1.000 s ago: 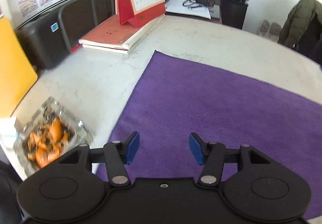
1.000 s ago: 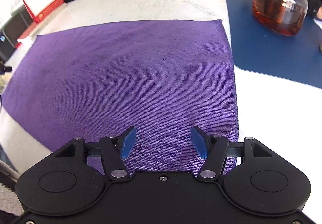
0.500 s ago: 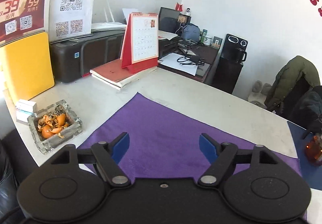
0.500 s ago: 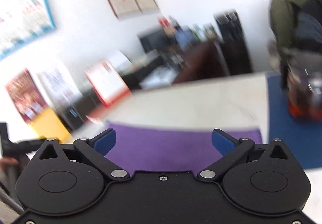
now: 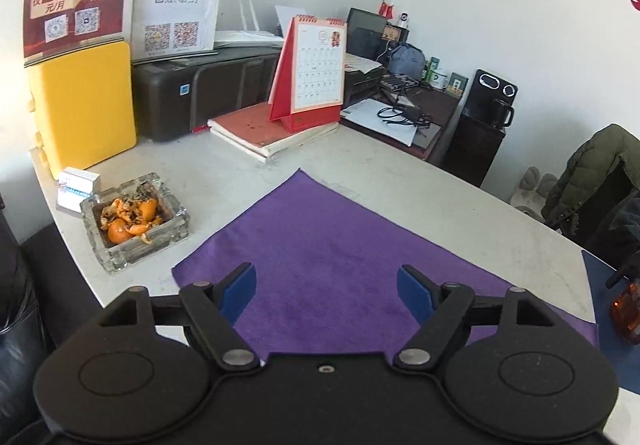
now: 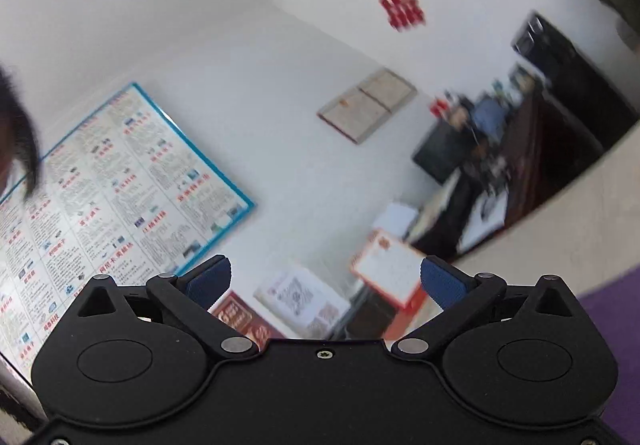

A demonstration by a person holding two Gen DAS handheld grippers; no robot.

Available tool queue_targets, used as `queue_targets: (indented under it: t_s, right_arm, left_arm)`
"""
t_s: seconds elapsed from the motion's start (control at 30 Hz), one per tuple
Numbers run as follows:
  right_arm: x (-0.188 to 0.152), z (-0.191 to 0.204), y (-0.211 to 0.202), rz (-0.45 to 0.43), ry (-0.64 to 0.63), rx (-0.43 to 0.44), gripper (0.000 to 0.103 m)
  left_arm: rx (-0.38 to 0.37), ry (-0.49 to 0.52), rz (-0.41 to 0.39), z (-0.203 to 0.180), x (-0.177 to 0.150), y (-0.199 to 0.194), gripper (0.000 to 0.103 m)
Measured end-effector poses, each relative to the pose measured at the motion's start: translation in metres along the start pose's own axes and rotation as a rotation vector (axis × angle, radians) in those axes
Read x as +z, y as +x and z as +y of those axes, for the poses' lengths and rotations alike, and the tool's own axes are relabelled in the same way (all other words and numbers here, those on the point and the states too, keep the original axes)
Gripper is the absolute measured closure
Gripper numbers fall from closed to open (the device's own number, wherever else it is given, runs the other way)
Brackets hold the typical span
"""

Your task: Fold towel

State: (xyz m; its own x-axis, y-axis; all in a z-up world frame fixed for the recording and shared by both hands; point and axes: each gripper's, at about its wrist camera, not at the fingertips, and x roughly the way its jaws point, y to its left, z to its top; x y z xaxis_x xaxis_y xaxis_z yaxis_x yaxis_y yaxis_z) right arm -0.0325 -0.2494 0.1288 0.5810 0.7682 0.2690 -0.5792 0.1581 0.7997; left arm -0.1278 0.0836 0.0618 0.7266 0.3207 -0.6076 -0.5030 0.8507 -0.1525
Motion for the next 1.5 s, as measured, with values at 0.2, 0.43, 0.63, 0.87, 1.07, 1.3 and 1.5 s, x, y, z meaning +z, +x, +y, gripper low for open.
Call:
queue_targets:
  t_s: [0.2, 0.43, 0.63, 0.87, 1.07, 1.3, 1.5]
  right_arm:
    - [-0.015, -0.051, 0.019, 0.210, 0.232, -0.252, 0.000]
    - [-0.035, -0.102, -0.018, 0.239, 0.568, -0.664, 0.000]
    - [-0.063, -0.098, -0.036, 0.223, 0.405, -0.961, 0.000]
    - [-0.088, -0.063, -0.008, 0.443, -0.030, -1.256, 0.000]
    - [-0.112, -0.044, 0.007, 0.468, -0.057, -1.305, 0.003]
    - [-0.124, -0.030, 0.020, 0.468, -0.054, -1.333, 0.004]
    - [-0.118, -0.030, 0.049, 0.475, -0.128, -1.269, 0.007]
  left_arm:
    - [0.133, -0.009, 0.078, 0.043, 0.003, 0.046, 0.027]
    - [0.180, 0.027, 0.168, 0.104, 0.000, 0.097, 0.030]
    - [0.114, 0.020, 0.221, 0.130, 0.002, 0.128, 0.046]
    - [0.015, 0.021, 0.272, 0.140, 0.007, 0.159, 0.054]
    - [-0.011, 0.059, 0.302, 0.146, 0.009, 0.172, 0.058]
    - [-0.016, 0.082, 0.294, 0.146, 0.010, 0.178, 0.063]
    - [-0.024, 0.067, 0.303, 0.149, 0.011, 0.181, 0.075]
